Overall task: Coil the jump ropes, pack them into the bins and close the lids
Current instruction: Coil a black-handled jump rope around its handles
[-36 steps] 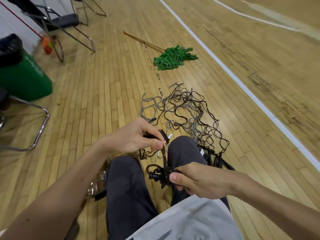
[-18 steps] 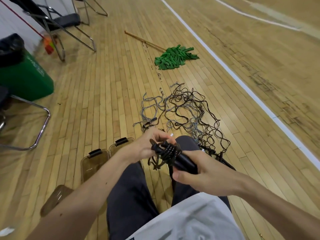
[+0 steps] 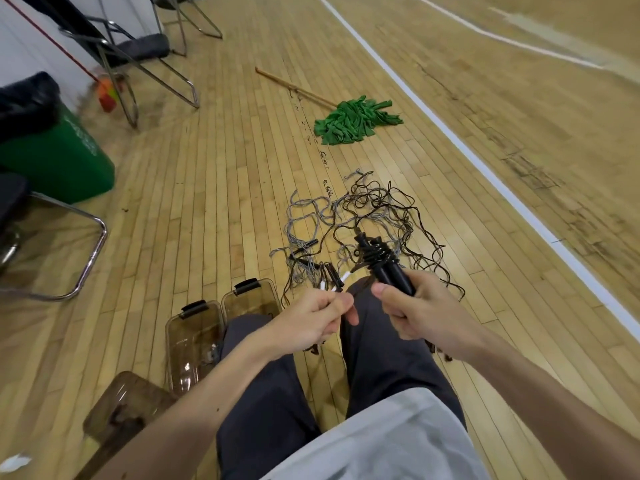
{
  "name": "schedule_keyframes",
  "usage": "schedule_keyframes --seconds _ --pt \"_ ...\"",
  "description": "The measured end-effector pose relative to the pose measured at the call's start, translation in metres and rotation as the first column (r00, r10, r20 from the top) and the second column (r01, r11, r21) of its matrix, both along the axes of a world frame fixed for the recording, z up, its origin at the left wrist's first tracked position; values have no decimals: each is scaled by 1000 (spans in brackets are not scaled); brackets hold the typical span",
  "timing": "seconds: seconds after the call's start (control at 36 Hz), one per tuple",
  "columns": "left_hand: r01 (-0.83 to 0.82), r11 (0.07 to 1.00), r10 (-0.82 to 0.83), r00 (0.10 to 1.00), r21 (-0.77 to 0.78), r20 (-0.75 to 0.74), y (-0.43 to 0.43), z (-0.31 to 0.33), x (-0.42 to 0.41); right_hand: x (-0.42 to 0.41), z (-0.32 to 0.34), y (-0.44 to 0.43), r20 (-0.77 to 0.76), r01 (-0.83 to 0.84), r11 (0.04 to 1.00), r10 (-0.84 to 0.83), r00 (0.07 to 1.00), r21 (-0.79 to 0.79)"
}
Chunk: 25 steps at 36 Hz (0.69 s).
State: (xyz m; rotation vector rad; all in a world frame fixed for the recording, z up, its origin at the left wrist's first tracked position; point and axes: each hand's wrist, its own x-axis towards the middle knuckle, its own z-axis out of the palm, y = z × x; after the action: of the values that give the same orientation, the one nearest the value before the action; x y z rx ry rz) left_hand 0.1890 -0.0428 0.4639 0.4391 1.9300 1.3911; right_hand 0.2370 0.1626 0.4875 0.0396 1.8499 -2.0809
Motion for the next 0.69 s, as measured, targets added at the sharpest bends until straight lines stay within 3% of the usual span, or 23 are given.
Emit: schedule_keyframes --seconds 0.22,0.33,0.42,0.58,0.69 --pt "36 992 -36 999 -124 -4 -11 -8 7 -7 -10 14 -2 129 988 -129 992 86" --pt "12 939 -114 954 -344 -279 -13 -3 13 -8 -23 15 35 132 983 -138 990 130" --pt "18 916 -179 913 -400 -367 -12 5 23 -9 -29 12 51 139 977 -149 987 158" --pt "-48 813 -384 704 -580 -597 -12 31 34 -10 -35 5 18 95 963 -103 994 254" --pt "-113 764 -477 564 -635 -674 -12 57 34 -8 -36 2 -4 59 930 -61 998 362"
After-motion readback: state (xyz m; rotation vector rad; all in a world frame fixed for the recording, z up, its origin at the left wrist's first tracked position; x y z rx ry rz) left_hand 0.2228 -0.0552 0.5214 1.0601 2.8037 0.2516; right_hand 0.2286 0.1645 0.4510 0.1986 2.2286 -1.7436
